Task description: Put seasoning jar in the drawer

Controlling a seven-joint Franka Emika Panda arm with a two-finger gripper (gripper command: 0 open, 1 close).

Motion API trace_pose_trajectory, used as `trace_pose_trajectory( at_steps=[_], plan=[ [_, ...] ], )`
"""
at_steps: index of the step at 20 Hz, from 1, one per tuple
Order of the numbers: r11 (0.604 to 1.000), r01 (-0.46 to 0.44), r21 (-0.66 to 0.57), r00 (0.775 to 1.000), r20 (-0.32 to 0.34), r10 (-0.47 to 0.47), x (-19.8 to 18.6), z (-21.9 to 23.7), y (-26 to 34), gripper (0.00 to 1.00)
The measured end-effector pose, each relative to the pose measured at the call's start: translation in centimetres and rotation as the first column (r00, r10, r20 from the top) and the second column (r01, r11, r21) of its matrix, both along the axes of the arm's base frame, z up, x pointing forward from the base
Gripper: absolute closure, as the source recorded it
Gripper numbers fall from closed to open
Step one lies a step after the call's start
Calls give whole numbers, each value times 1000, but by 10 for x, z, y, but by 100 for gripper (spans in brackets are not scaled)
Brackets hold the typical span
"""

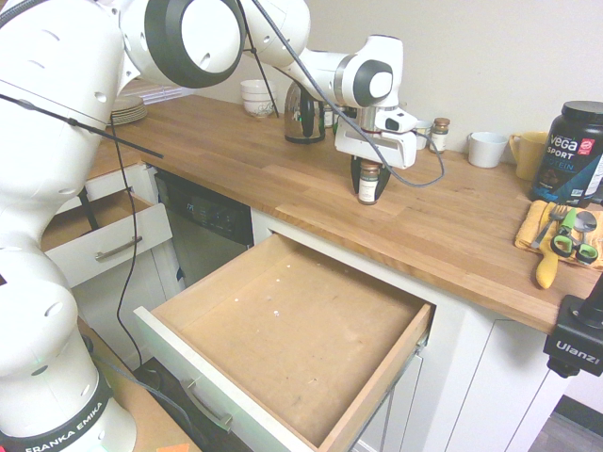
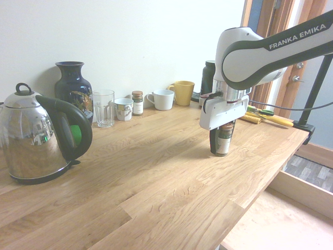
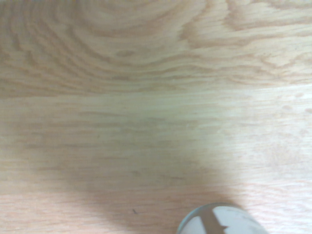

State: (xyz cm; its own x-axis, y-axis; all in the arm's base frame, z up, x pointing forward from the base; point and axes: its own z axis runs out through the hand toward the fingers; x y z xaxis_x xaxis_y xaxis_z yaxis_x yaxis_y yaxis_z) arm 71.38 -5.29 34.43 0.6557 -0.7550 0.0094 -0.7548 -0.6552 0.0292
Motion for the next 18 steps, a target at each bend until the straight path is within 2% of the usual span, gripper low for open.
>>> trace_pose_trajectory(
  at_steps=[9, 18],
  plan=[
    [1000, -4, 0, 1000, 5, 4, 2, 5, 3, 100],
    [1000, -11, 0, 999, 51, 11, -7, 41, 9, 100]
  ],
)
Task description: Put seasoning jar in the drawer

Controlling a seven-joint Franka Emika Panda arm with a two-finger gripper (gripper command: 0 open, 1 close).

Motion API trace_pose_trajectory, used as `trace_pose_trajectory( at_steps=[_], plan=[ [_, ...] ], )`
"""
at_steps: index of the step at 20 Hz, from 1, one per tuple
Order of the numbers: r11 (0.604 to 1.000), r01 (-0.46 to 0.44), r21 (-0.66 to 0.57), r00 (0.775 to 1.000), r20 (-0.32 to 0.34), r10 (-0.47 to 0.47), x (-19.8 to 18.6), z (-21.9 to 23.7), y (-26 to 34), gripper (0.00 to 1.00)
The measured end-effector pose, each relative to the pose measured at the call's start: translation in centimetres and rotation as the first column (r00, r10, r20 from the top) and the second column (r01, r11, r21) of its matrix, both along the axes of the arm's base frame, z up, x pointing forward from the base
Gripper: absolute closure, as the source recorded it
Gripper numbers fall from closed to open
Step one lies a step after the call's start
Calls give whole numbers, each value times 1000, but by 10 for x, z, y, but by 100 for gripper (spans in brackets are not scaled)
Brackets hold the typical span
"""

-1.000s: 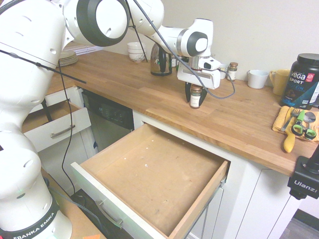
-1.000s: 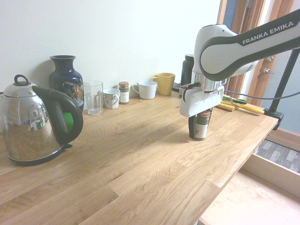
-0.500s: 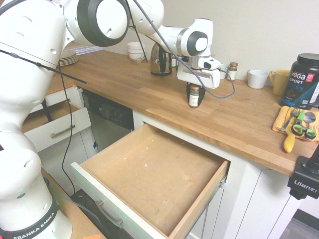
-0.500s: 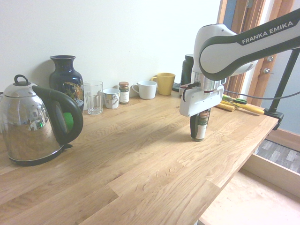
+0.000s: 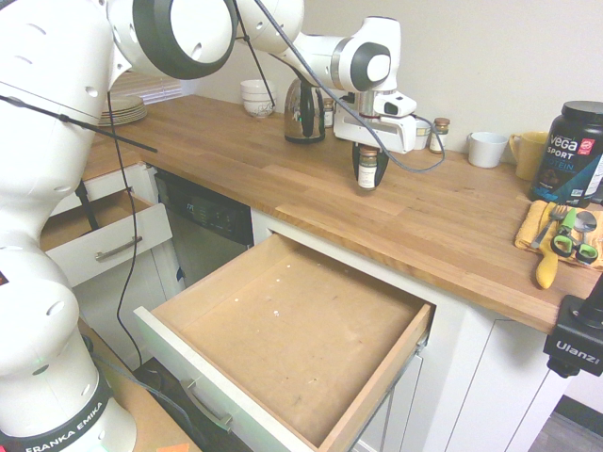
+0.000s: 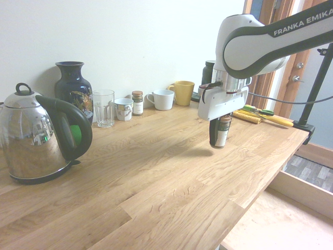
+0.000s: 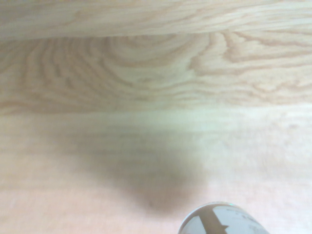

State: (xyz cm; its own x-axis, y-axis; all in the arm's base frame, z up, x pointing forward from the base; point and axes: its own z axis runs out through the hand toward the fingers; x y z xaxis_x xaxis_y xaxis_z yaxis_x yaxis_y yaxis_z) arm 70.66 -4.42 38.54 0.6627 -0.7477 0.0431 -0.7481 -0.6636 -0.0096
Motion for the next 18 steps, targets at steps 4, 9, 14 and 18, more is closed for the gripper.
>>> trace_pose_trajectory(
  at_steps=[4, 9, 14, 18],
  plan=[
    [1000, -6, 6, 1000, 17, 6, -29, 13, 5, 100],
    [1000, 0, 20, 1000, 21, 0, -83, 31, 4, 100],
    [1000, 11, 29, 1000, 24, -12, -144, 30, -2, 100],
    [999, 22, 29, 999, 22, -23, -200, 17, -9, 100]
  ],
)
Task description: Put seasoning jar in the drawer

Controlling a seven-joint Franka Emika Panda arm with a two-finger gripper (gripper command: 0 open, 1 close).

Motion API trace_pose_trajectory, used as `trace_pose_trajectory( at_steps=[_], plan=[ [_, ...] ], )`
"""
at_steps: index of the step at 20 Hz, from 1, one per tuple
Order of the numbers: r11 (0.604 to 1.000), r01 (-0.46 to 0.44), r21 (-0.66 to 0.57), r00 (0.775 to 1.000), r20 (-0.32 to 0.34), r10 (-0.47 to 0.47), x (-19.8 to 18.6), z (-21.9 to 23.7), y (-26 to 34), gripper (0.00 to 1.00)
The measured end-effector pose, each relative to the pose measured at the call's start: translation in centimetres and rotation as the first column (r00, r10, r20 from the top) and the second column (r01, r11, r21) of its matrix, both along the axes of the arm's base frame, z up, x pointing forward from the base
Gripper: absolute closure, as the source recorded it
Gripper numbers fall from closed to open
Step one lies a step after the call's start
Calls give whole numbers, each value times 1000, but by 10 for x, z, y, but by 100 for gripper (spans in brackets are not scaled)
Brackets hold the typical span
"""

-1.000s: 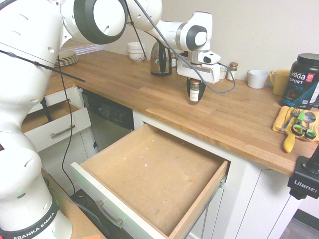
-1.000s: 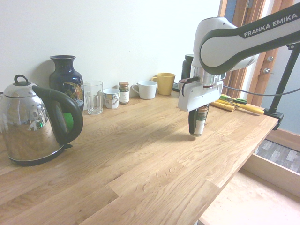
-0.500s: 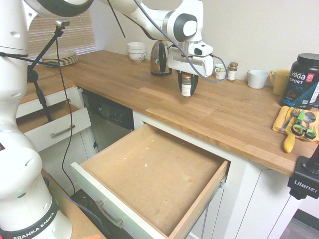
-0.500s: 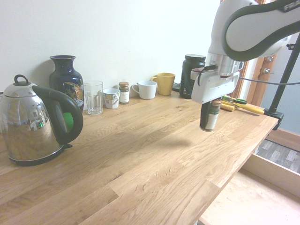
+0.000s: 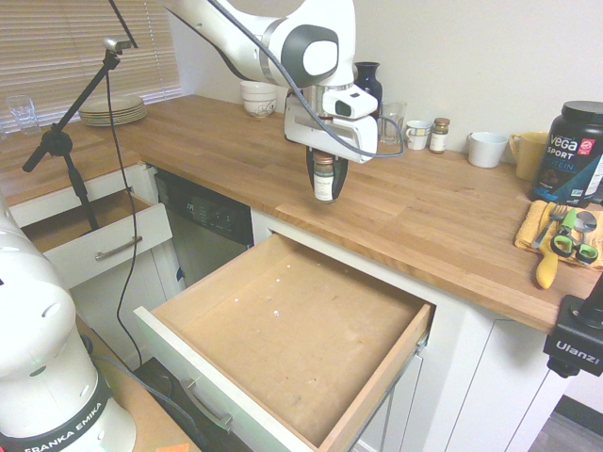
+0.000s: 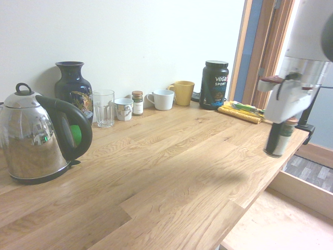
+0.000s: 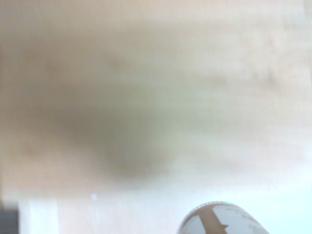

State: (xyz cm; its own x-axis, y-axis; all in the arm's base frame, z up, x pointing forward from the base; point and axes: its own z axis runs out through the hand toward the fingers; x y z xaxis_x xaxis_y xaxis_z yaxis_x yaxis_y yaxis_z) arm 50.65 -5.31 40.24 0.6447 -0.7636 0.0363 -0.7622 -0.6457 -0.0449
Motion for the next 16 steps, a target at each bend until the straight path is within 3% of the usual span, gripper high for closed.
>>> trace_pose_trajectory(
  at_steps=[6, 16],
  plan=[
    [1000, 12, 5, 1000, -16, -12, -81, -50, -2, 100],
    [999, -34, -26, 999, -28, 33, -128, -128, -3, 100]
  ],
)
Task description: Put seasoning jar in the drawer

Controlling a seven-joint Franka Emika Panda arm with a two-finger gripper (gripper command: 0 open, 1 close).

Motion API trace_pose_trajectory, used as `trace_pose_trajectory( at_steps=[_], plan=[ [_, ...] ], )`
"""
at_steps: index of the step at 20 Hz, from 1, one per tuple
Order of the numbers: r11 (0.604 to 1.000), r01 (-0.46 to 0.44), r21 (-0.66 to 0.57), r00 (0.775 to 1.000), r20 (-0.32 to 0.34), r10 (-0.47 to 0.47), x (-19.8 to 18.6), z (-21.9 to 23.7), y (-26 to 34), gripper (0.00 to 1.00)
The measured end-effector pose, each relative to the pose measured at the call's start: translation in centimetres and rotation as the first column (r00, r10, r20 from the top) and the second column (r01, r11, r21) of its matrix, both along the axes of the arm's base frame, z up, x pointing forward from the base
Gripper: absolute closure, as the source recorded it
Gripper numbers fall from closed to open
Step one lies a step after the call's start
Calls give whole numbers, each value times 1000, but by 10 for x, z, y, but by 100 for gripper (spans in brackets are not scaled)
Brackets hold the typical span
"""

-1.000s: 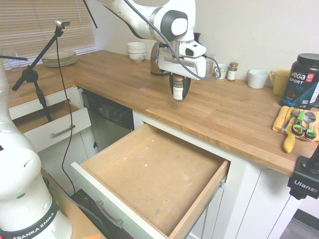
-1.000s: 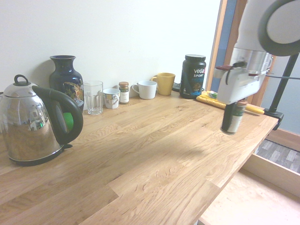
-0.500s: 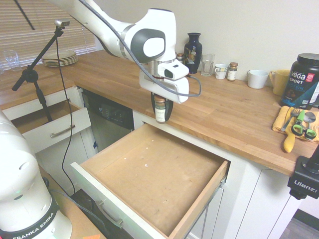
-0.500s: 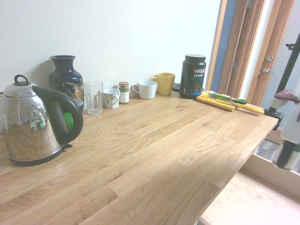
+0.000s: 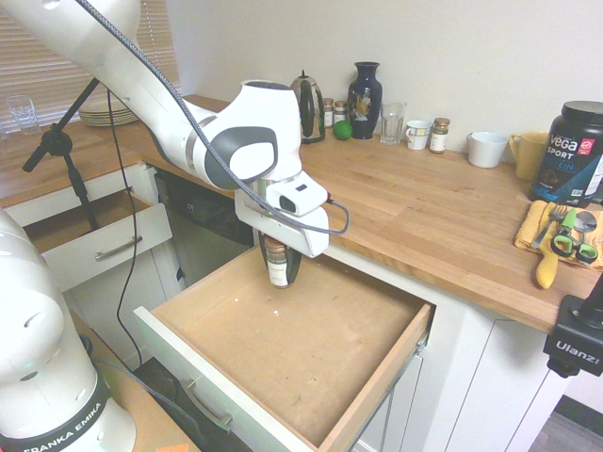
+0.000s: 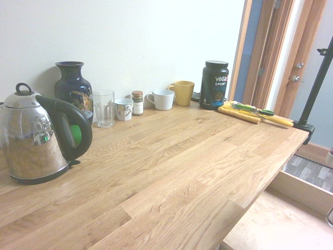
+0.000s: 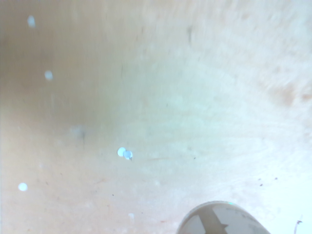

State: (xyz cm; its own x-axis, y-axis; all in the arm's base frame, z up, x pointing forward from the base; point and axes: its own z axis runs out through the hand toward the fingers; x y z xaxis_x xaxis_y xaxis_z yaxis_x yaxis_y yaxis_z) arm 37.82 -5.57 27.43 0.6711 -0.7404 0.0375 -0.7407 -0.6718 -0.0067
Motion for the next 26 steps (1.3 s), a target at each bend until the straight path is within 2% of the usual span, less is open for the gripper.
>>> trace_pose_trajectory(
  at_steps=[6, 12, 15, 26],
  plan=[
    [1000, -5, 0, 999, -37, 5, 0, -80, 1, 100],
    [1000, 5, -7, 999, -46, -5, 79, -113, -5, 100],
    [1000, 3, -6, 998, -65, -4, 94, -122, -8, 100],
    [1000, -6, 1, 997, -75, 6, 92, -125, -6, 100]
  ],
)
